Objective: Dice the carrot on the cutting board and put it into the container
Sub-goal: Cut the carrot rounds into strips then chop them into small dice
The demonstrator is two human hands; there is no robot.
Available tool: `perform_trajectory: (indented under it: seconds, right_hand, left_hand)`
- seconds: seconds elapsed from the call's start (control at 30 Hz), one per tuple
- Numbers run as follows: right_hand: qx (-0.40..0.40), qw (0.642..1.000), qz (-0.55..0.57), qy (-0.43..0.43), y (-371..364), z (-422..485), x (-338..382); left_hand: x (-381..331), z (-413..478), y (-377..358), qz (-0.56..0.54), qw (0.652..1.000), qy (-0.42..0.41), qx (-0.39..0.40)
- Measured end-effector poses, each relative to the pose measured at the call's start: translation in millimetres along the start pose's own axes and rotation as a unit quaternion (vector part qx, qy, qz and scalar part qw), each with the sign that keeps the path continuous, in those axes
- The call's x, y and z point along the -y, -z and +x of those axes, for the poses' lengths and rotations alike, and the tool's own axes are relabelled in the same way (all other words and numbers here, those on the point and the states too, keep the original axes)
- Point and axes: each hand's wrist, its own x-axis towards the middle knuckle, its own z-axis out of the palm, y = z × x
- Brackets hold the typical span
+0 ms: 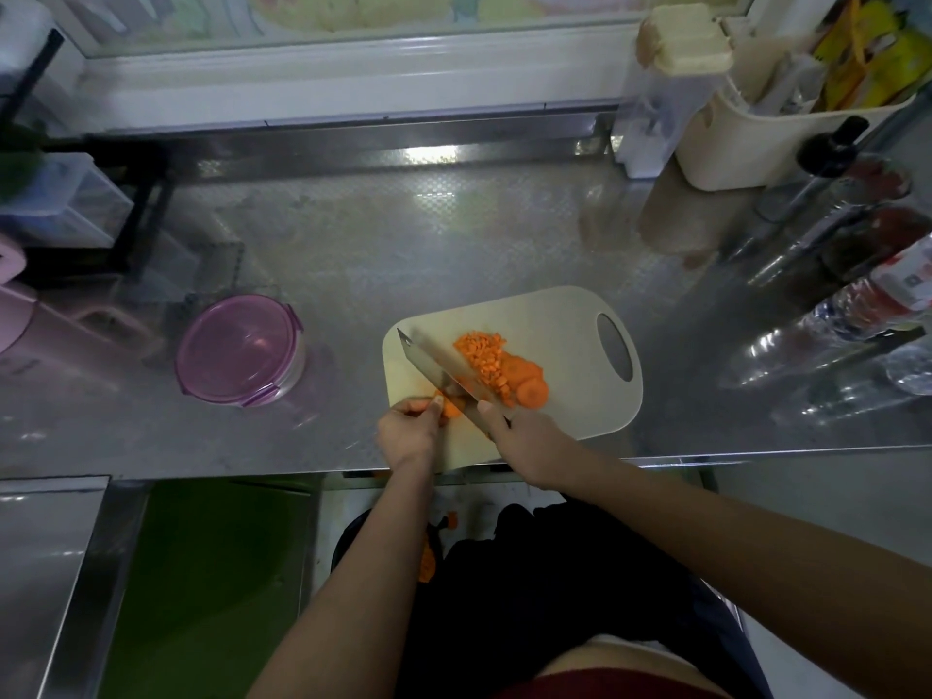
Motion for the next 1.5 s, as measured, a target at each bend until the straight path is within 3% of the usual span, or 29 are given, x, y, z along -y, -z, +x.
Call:
perform_trajectory:
  seconds: [0.57,0.87,1.5]
  right_hand:
    - [-0.06,0.998,0.032,-0.001,-35.6,24.0,-2.8]
    - [-0.018,0.997,0.031,-0.07,-15.6,32.3,6.2]
    - [-0.02,1.0,0.001,0.009,-4.6,-6.0,0.9]
  left_hand:
    - [2.0,4.5,0.4,0.008,1.0,-0.006,0.005]
    - [-0.6,2.7,1.2,-0.004,1.0,0.013,0.006]
    - [-3.6,-2.8,3.9,-0.018,0.999,0.028,0.007]
